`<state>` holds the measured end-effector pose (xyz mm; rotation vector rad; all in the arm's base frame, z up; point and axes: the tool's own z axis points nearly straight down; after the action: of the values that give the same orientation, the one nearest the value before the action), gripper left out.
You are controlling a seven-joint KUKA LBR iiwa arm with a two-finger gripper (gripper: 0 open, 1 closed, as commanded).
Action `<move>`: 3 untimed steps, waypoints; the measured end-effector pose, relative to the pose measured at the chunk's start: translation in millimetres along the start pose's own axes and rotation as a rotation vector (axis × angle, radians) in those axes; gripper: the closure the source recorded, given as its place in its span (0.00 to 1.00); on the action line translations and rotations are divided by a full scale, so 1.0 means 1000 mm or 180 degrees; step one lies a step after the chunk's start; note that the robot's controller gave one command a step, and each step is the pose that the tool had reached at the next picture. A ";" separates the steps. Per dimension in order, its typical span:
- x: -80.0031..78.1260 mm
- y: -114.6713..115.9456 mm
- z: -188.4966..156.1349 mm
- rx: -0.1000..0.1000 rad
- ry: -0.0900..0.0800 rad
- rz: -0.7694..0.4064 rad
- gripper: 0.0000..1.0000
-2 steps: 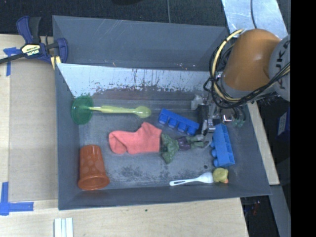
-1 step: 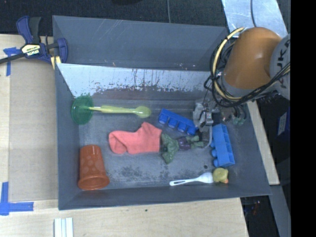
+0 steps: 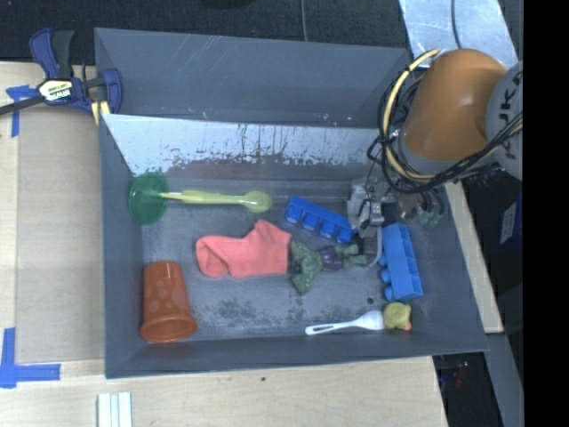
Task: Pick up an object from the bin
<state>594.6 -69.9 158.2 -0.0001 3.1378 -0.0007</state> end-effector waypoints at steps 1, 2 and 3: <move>-0.008 0.010 -0.002 0.0003 -0.0014 -0.0134 1.00; -0.002 0.033 0.009 0.0006 -0.0016 -0.0094 1.00; -0.003 0.036 -0.031 0.0006 -0.0015 -0.0306 1.00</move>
Offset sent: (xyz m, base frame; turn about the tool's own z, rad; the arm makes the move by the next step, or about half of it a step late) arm -0.0039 0.0562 -0.0202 -0.0199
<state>597.3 -34.2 189.1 -0.1507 3.1293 -0.0038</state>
